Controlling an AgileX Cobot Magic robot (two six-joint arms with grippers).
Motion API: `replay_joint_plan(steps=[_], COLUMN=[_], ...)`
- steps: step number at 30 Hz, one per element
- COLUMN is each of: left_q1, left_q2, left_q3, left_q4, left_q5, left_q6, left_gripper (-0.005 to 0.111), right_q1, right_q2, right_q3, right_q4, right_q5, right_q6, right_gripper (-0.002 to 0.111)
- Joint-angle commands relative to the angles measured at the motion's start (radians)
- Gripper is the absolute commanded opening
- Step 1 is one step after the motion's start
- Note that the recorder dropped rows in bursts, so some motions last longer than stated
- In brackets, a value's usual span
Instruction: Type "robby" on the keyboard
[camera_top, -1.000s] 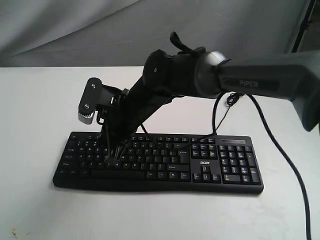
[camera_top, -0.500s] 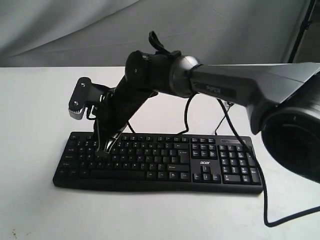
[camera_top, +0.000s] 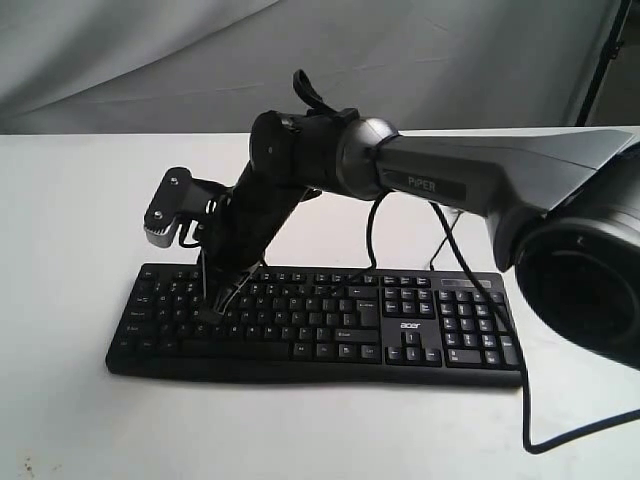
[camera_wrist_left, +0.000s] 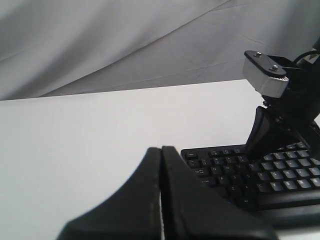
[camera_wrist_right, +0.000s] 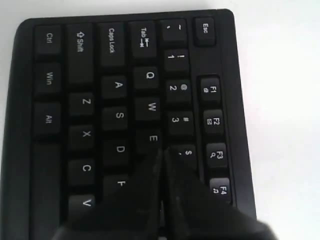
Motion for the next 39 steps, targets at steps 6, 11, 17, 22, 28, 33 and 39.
replay_joint_plan(steps=[6,11,17,22,28,33,39], left_q1=[-0.006,-0.006,-0.006,-0.006,-0.006,-0.006,-0.006], left_q2=[-0.003,-0.003,-0.003,-0.003,-0.003,-0.003,-0.003], left_q3=[0.004,0.004,0.004,0.004,0.004,0.004,0.004], left_q4=[0.005,0.005,0.005,0.005,0.005,0.005,0.005], left_q5=[-0.005,-0.005,-0.005,-0.005,-0.005,-0.005,-0.005], left_q6=[-0.003,-0.003,-0.003,-0.003,-0.003,-0.003,-0.003], left_gripper=[0.000,0.000,0.000,0.000,0.000,0.000,0.000], right_q1=[0.017,0.017,0.017,0.017,0.017,0.017,0.017], right_q2=[-0.006,-0.006,-0.006,-0.006,-0.006,-0.004,0.004], right_q3=[-0.006,-0.006,0.011,0.021,0.021,0.023,0.023], right_q4=[-0.006,-0.006,-0.011,-0.013,-0.011,-0.013,-0.020], right_q5=[0.009,0.016,0.006,-0.024,-0.039,-0.045,-0.045], right_q6=[-0.029,-0.029,-0.032,-0.036,-0.036,-0.025,-0.023], right_gripper=[0.000,0.000,0.000,0.000,0.000,0.000,0.000])
